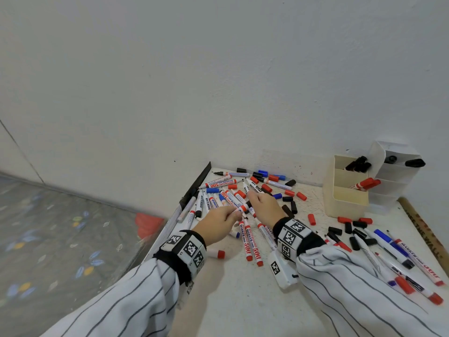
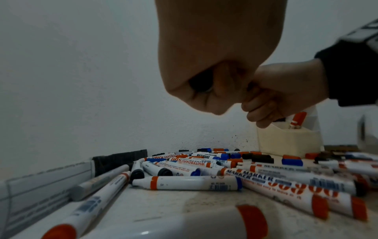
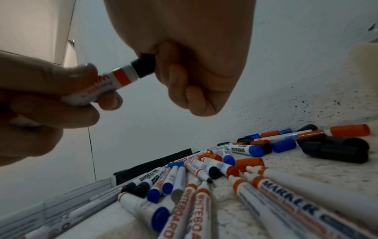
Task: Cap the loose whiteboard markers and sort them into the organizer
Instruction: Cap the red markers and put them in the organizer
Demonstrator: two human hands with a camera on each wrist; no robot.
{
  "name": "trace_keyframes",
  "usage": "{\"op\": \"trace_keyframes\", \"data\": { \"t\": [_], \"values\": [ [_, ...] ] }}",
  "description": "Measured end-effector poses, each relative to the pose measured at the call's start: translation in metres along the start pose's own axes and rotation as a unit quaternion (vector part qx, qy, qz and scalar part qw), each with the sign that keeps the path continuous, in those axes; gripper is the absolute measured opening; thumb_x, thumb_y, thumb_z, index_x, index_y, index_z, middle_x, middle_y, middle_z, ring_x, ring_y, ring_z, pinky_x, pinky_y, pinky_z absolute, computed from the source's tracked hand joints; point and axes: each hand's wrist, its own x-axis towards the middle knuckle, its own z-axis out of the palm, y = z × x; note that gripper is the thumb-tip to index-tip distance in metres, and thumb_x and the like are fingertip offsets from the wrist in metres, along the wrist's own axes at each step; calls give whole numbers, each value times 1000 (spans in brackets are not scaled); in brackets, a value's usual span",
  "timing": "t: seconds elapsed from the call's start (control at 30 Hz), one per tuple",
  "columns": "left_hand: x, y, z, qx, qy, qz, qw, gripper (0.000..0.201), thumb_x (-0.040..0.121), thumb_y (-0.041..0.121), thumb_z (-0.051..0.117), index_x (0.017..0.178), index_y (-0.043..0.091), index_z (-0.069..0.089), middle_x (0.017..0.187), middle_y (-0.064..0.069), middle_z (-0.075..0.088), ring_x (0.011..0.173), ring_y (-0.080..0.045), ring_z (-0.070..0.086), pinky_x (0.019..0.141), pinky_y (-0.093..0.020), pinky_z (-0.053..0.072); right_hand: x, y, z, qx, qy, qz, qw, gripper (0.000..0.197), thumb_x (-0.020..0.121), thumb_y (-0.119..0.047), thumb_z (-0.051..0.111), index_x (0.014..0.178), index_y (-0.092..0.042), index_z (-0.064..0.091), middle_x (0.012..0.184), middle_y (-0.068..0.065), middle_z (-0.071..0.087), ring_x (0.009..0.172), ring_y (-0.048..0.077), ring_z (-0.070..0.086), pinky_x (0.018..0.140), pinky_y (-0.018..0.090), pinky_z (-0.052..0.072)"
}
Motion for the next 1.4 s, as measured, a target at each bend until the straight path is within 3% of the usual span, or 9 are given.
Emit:
{"op": "trace_keyframes", "data": {
  "t": [0.1,0.3,0.47,0.57,0.73,0.9,1.03,1.2,1.4],
  "values": [
    [-5,1,-3,-167,-102,-90,976,33,99,39,33,86,16,52,63,4,39,42,-6,28,37,-16,26,-7,3,5,32,-6,-31,999,42,99,-24,33,58,-17,40,54,0,31,51,11,30,51,24,26],
    [-6,-5,-1,-260,-144,-127,946,35,97,44,35,84,18,54,56,6,37,40,-6,28,39,-17,28,-10,5,1,7,-62,-67,996,37,100,-29,32,65,-20,43,60,-2,36,55,9,34,55,21,30],
    [-2,-17,-5,65,-72,-153,984,57,101,43,17,116,8,59,99,-8,63,87,-19,58,88,-32,43,7,11,-15,-97,-69,-57,991,37,99,-35,32,69,-18,46,63,-2,40,59,11,38,59,25,34],
    [-4,-36,-5,193,-69,-252,946,42,101,26,25,132,4,45,131,-13,52,119,-25,51,100,-33,41,16,16,-32,-116,-11,-31,993,37,99,-35,31,75,-15,50,64,-2,42,57,11,39,55,23,34],
    [-6,-52,11,237,-145,-324,904,66,91,58,38,131,6,47,135,-10,50,124,-25,48,105,-35,38,19,27,-55,-153,65,-3,986,36,99,-36,32,69,-19,42,61,-2,42,54,12,38,50,24,29],
    [-2,-43,17,228,-76,-293,925,38,97,31,42,126,7,48,128,-7,55,119,-20,53,103,-30,41,15,41,-71,-123,114,21,986,31,98,-35,37,89,-10,51,71,4,51,67,19,47,63,30,38],
    [6,-33,18,137,-37,-271,952,30,92,23,49,120,11,49,118,-8,56,105,-22,60,97,-36,48,13,44,-94,-98,181,13,979,24,96,-30,43,91,-8,51,70,-1,49,69,19,47,55,25,34],
    [24,-16,20,28,50,-189,980,5,95,17,44,99,17,42,89,-3,51,77,-18,54,76,-29,53,16,48,-143,-101,278,9,955,27,95,-22,48,112,-2,56,97,11,60,87,26,55,77,29,40],
    [56,-2,29,-18,69,-117,991,21,97,9,36,116,14,44,90,-4,52,72,-13,50,69,-25,45,14,64,-207,-115,364,76,921,26,97,-18,43,118,-7,53,107,19,61,88,32,59,69,28,44]
  ]
}}
